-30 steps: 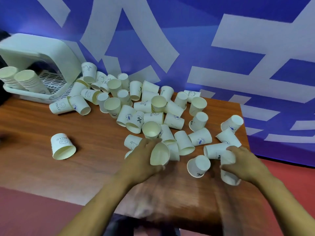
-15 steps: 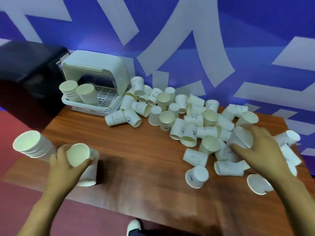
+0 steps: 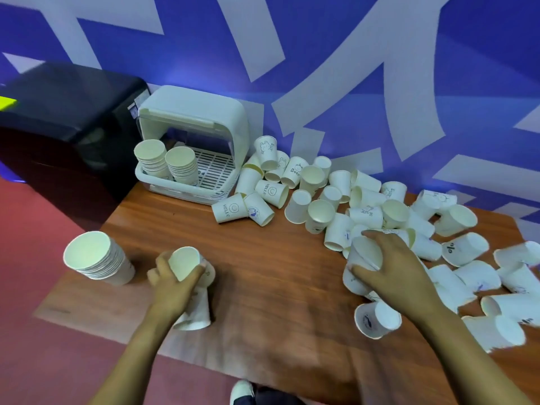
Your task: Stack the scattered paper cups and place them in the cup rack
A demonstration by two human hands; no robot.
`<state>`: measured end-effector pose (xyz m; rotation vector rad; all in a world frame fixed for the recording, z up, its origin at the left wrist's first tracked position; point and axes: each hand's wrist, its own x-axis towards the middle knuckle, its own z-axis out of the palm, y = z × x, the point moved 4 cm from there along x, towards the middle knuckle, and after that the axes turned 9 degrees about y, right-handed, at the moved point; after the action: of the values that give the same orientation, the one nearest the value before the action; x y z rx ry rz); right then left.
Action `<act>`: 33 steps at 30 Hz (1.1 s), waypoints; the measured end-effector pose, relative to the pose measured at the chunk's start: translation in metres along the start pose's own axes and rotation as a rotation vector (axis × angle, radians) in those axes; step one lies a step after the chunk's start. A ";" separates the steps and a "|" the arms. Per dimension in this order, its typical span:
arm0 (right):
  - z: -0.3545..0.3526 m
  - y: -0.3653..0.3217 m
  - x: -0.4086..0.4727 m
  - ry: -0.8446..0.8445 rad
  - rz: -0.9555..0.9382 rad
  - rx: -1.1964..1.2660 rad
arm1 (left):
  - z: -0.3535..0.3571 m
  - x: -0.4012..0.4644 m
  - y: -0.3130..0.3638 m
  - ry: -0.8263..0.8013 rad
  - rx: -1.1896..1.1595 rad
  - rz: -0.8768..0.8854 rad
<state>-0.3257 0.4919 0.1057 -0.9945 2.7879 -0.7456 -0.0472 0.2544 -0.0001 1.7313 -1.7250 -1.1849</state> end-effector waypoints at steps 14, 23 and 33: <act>0.071 -0.039 0.021 -0.210 -0.055 0.114 | 0.034 0.013 0.042 -0.213 -0.002 0.155; 0.109 -0.115 0.041 -0.187 -0.026 0.111 | -0.022 0.075 0.067 -0.303 0.134 0.419; 0.146 -0.185 0.082 -0.210 -0.047 0.077 | -0.067 0.162 0.108 -0.220 0.290 0.581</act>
<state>-0.2496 0.2567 0.0713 -1.0615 2.5470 -0.7031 -0.0798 0.0676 0.0781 1.1225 -2.4098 -0.9124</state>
